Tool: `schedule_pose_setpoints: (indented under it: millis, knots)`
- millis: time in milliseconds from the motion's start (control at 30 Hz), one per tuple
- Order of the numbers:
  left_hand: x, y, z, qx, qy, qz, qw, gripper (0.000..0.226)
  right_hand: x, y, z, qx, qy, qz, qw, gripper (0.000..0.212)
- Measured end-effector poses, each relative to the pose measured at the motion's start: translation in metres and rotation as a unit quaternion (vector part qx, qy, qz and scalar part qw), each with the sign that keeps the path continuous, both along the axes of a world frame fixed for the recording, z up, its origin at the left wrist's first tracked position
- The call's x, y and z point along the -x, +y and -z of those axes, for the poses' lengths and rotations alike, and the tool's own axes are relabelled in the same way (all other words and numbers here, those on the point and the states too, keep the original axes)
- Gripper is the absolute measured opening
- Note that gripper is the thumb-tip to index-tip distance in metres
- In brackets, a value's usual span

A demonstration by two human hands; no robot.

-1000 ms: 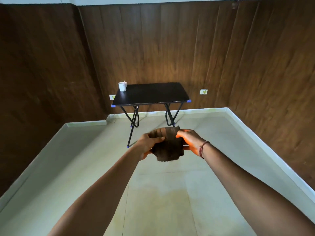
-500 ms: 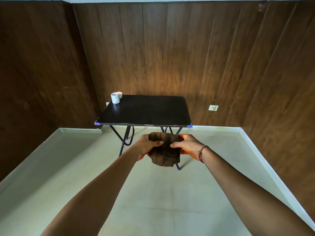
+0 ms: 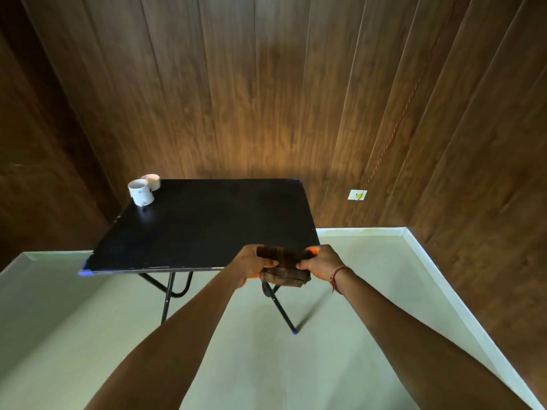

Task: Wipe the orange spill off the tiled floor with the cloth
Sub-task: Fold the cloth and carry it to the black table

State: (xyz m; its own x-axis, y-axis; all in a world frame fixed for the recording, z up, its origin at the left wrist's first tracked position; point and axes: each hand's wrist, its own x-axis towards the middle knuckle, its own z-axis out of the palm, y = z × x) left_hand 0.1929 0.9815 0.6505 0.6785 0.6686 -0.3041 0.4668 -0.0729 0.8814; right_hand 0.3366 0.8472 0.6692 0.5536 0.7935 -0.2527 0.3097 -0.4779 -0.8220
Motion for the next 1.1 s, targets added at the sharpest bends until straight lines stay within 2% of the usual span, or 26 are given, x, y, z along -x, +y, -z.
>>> schedule_pose_setpoints:
  millis: [100,167,367,533,600,700,800,867,933,1000,1100]
  knots:
    - [-0.037,0.043,0.012,-0.106,0.077,0.044,0.99,0.013,-0.037,0.044,0.015,0.038,-0.069,-0.005,0.997,0.009]
    - [-0.063,0.072,0.028,-0.138,0.109,0.051,0.983,0.016,-0.063,0.076,0.032,0.051,-0.068,-0.009,0.996,0.01]
    - [-0.127,0.139,0.075,-0.149,0.173,0.015,0.973,0.011,-0.127,0.155,0.086,0.092,-0.032,-0.056,0.994,0.007]
    - [-0.167,0.172,0.11,-0.193,0.169,-0.016,0.966,0.01,-0.169,0.203,0.12,0.049,-0.008,-0.056,0.997,0.019]
    - [-0.171,0.17,0.134,-0.187,0.205,0.022,0.961,0.015,-0.175,0.202,0.145,0.077,-0.048,-0.086,0.992,0.029]
    - [-0.169,0.157,0.166,-0.149,0.295,0.13,0.935,0.027,-0.178,0.188,0.184,0.193,-0.112,-0.175,0.959,0.042]
    - [-0.169,0.151,0.179,-0.192,0.29,0.1,0.932,0.026,-0.181,0.181,0.201,0.197,-0.157,-0.194,0.948,0.042]
    - [-0.174,0.156,0.184,-0.23,0.267,0.099,0.931,0.038,-0.184,0.187,0.202,0.171,-0.183,-0.189,0.95,0.042]
    - [-0.177,0.158,0.186,-0.25,0.288,0.159,0.911,0.054,-0.182,0.191,0.201,0.182,-0.208,-0.215,0.937,0.043]
    - [-0.179,0.158,0.189,-0.257,0.304,0.205,0.894,0.059,-0.178,0.191,0.203,0.205,-0.224,-0.225,0.926,0.04]
    - [-0.173,0.157,0.185,-0.245,0.276,0.239,0.898,0.058,-0.168,0.185,0.201,0.224,-0.24,-0.213,0.92,0.034]
